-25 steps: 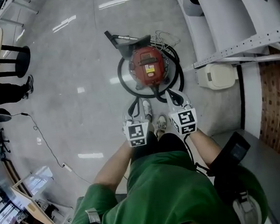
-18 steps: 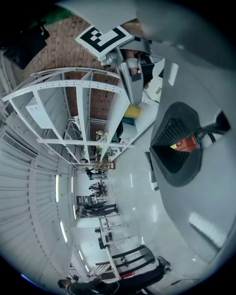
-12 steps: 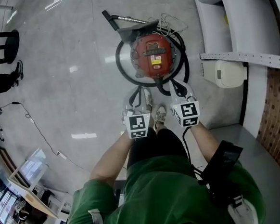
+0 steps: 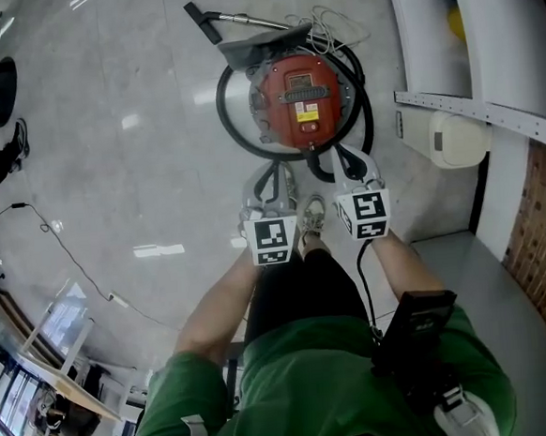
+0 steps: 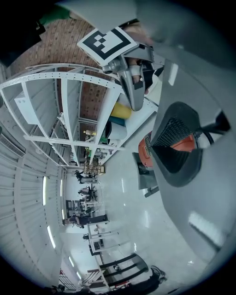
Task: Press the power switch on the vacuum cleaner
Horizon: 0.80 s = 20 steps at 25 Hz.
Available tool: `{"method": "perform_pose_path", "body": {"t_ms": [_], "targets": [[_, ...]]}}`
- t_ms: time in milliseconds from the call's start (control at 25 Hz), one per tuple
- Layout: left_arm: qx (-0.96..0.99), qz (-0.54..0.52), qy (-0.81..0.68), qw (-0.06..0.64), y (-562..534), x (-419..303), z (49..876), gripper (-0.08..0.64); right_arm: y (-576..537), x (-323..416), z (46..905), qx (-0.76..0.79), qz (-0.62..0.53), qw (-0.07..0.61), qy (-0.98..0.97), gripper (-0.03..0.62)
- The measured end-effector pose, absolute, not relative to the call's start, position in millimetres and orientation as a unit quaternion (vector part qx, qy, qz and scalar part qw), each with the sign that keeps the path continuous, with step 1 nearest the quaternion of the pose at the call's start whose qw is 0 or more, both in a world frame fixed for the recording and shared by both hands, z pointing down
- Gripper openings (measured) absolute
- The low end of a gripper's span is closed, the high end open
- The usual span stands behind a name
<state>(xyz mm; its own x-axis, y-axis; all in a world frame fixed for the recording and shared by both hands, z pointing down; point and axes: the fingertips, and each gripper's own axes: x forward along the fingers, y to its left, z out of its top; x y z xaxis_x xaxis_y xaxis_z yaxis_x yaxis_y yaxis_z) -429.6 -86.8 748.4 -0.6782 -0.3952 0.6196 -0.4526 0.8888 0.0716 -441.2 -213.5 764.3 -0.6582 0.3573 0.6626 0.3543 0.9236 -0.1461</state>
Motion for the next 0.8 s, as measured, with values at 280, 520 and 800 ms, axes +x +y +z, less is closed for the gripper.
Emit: {"method": "perform_pose_path", "body": {"t_ms": [280, 520, 800], "targets": [[0.235, 0.041, -0.907, 0.348, -80, -437, 794, 0.009, -210, -446, 817, -0.191, -0.009, 0.39, -0.901, 0.006], [0.24, 0.039, -0.901, 0.36, -81, -444, 828, 0.012, -211, -454, 855, -0.182, -0.014, 0.407, -0.895, 0.008], [0.242, 0.038, -0.895, 0.372, -81, -448, 856, 0.012, -213, -454, 895, -0.179, -0.017, 0.429, -0.885, 0.011]]}}
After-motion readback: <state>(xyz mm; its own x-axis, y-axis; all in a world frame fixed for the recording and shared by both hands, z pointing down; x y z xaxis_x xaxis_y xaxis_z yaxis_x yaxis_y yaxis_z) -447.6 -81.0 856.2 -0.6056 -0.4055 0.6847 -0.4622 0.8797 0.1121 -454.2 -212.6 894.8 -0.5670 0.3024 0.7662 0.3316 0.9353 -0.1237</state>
